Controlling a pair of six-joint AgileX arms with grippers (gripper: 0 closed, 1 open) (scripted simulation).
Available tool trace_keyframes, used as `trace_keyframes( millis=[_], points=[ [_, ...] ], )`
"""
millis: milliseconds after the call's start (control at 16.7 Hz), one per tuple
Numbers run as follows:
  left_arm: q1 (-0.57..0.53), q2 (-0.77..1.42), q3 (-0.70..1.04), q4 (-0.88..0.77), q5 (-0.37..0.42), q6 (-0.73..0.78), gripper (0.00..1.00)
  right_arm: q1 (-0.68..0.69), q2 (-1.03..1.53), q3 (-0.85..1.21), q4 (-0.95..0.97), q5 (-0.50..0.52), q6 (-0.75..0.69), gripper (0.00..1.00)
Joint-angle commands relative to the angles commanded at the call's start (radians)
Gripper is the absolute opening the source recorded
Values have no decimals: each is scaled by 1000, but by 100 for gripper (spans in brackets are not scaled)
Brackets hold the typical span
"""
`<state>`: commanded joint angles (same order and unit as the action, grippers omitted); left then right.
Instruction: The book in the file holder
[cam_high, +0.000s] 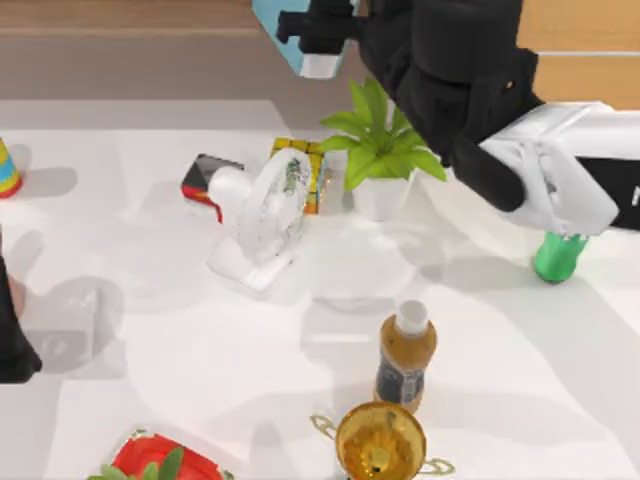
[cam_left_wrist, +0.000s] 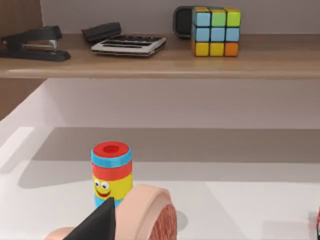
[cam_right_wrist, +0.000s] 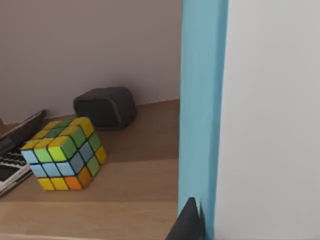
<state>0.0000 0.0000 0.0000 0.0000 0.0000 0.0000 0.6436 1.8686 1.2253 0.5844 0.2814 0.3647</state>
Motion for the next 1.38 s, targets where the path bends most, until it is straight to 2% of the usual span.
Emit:
trace_keyframes(
  millis=[360,720,1080,1380],
  points=[
    [0,0,0,0,0,0,100,-151,-315,-366,58,-289,276,0],
    [0,0,0,0,0,0,100,-450,-441,-591,90,-509,567,0],
    [0,0,0,0,0,0,100,-824,-315,-648,78,-637,829,0],
    [0,0,0,0,0,0,100,-1066,-173,-515,102,-700,986,0]
  ],
)
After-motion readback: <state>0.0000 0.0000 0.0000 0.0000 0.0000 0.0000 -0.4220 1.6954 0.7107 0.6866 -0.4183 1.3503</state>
